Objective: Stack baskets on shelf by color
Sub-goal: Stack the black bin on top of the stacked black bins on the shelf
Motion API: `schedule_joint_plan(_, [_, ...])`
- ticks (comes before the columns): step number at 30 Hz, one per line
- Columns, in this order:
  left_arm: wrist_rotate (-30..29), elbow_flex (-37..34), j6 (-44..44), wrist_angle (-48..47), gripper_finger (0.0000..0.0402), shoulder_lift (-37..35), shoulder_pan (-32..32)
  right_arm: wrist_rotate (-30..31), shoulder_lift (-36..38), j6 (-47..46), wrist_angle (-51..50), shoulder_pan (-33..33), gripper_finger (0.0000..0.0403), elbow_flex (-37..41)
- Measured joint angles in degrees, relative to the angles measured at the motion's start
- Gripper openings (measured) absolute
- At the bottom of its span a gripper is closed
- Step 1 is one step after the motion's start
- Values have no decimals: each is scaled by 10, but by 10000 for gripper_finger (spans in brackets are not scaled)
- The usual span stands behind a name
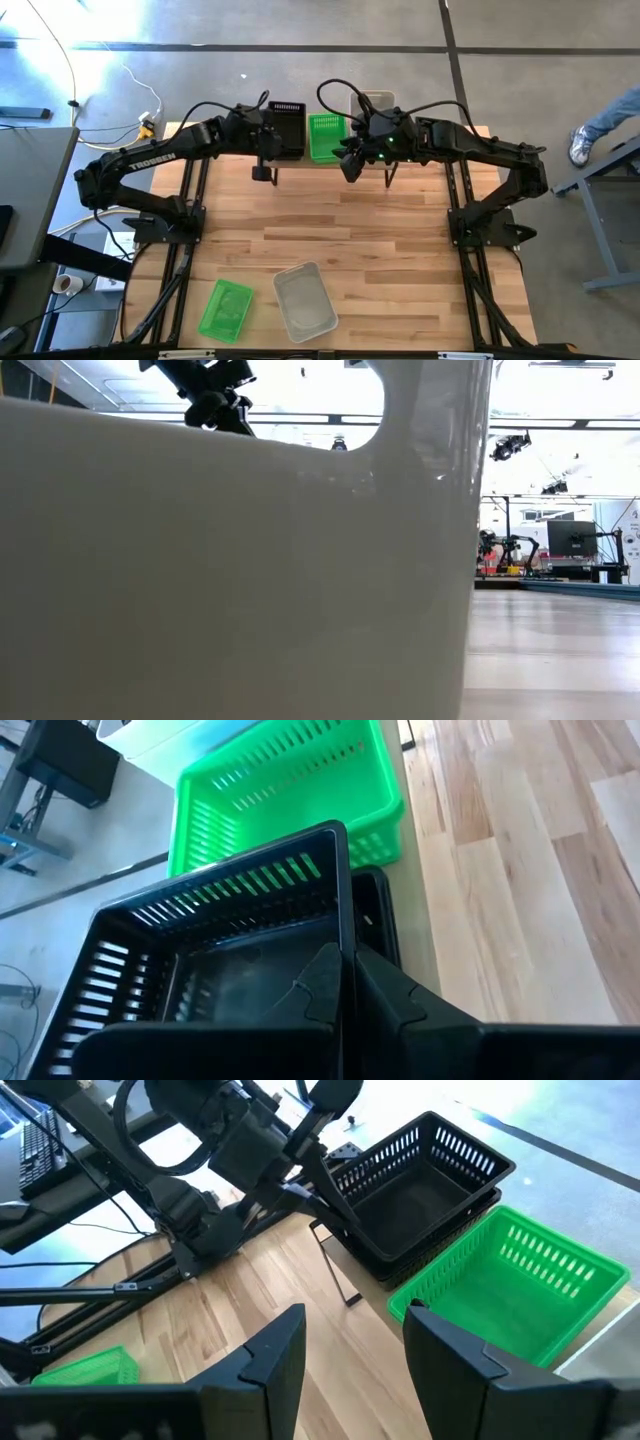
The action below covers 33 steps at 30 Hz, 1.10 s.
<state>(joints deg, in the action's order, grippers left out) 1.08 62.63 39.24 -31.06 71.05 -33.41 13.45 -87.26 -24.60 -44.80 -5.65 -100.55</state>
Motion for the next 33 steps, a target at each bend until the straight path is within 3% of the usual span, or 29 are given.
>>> schedule_joint_plan(7, [-3,0,0,0,29,0,0,0,0,-5,0,0,154,0])
schedule_joint_plan(23, [-6,32,-54,-26,145,0,0,5,0,-9,0,0,154,0])
schedule_joint_plan(33, [-88,55,-56,-34,146,1,0,5,0,-13,0,0,154,0])
